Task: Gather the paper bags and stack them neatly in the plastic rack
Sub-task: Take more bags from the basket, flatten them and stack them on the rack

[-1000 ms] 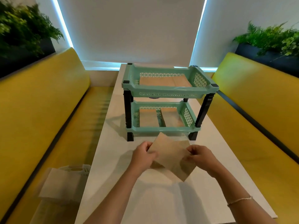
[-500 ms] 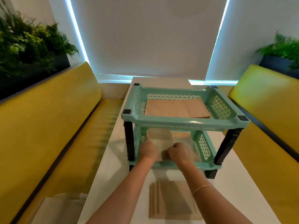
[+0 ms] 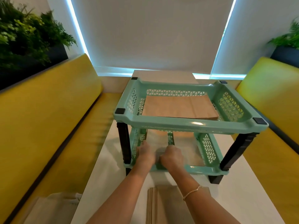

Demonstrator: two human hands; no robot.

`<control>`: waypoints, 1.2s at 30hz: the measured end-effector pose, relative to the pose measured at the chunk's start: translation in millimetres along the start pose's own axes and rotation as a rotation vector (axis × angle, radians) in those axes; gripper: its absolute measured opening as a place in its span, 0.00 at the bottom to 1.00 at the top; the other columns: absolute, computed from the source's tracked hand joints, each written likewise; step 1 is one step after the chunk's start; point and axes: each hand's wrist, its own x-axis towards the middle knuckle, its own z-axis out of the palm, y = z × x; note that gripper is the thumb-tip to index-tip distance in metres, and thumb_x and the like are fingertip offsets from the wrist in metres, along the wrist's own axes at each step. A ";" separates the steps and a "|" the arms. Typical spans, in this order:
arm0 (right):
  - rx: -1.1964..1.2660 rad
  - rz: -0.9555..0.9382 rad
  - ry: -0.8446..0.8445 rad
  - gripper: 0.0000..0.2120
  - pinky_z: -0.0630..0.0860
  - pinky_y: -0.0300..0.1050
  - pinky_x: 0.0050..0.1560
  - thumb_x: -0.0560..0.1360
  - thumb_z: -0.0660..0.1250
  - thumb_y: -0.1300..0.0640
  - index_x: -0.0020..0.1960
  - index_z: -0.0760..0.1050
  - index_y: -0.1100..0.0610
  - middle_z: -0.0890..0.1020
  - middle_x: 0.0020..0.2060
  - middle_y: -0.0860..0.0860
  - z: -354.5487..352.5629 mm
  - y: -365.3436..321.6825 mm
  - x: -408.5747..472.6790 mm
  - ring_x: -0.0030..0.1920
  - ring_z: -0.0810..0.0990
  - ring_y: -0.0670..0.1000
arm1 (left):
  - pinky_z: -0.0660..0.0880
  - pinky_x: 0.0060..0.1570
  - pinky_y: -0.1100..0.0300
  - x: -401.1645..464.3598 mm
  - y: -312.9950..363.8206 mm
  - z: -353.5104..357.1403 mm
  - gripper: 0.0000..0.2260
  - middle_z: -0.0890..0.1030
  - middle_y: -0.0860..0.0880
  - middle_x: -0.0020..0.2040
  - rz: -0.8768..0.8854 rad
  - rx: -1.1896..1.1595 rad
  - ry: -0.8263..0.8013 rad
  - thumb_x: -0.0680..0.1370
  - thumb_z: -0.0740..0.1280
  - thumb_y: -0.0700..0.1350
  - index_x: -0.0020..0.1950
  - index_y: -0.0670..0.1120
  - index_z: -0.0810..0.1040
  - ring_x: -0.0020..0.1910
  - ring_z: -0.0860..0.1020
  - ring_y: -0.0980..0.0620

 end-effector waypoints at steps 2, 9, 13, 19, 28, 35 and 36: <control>-0.010 -0.001 -0.015 0.11 0.74 0.46 0.53 0.75 0.63 0.57 0.53 0.77 0.61 0.80 0.52 0.58 0.4 -0.5 4.0 0.53 0.79 0.56 | 0.72 0.52 0.57 2.2 1.8 0.0 0.12 0.75 0.40 0.60 -0.025 0.038 0.019 0.79 0.60 0.38 0.62 0.39 0.72 0.58 0.75 0.44; -0.019 -0.028 -0.007 0.08 0.75 0.44 0.50 0.75 0.64 0.58 0.51 0.77 0.61 0.80 0.49 0.56 1.0 0.4 5.6 0.50 0.79 0.54 | 0.72 0.53 0.55 -3.9 4.9 -3.6 0.13 0.74 0.40 0.60 -0.068 -0.062 0.056 0.79 0.58 0.37 0.64 0.39 0.68 0.58 0.74 0.43; 0.054 -0.119 0.076 0.12 0.76 0.44 0.51 0.73 0.66 0.58 0.55 0.77 0.59 0.82 0.50 0.56 -8.7 7.8 -3.1 0.50 0.80 0.54 | 0.71 0.58 0.51 -20.2 5.6 -9.6 0.18 0.72 0.40 0.62 0.005 -0.162 0.127 0.77 0.62 0.37 0.67 0.41 0.66 0.62 0.70 0.42; 0.104 -0.095 0.175 0.17 0.72 0.42 0.58 0.75 0.66 0.56 0.63 0.75 0.57 0.81 0.56 0.53 -47.3 51.6 -42.7 0.57 0.79 0.52 | 0.68 0.52 0.65 -79.6 -2.5 -13.7 0.16 0.73 0.47 0.63 0.256 -0.208 0.199 0.79 0.62 0.40 0.67 0.45 0.69 0.60 0.73 0.50; -0.023 0.239 0.062 0.15 0.77 0.46 0.52 0.75 0.63 0.53 0.60 0.74 0.59 0.79 0.54 0.54 -28.5 140.1 -106.7 0.51 0.78 0.53 | 0.71 0.59 0.56 -140.6 -60.1 39.0 0.17 0.70 0.46 0.66 0.254 0.157 -0.150 0.77 0.63 0.47 0.66 0.47 0.73 0.63 0.69 0.46; -0.083 0.172 0.160 0.12 0.77 0.50 0.51 0.74 0.62 0.54 0.54 0.75 0.57 0.80 0.47 0.55 -14.7 133.3 -122.9 0.48 0.78 0.56 | 0.68 0.61 0.53 -152.8 -67.1 45.2 0.19 0.65 0.44 0.70 0.261 0.246 -0.156 0.78 0.62 0.48 0.68 0.45 0.70 0.68 0.64 0.44; -0.079 0.148 0.176 0.12 0.77 0.51 0.51 0.74 0.62 0.55 0.55 0.74 0.58 0.80 0.47 0.55 -14.6 131.4 -124.3 0.48 0.78 0.56 | 0.68 0.62 0.53 -152.9 -66.6 44.9 0.19 0.64 0.44 0.71 0.266 0.252 -0.155 0.79 0.62 0.48 0.69 0.46 0.69 0.69 0.63 0.44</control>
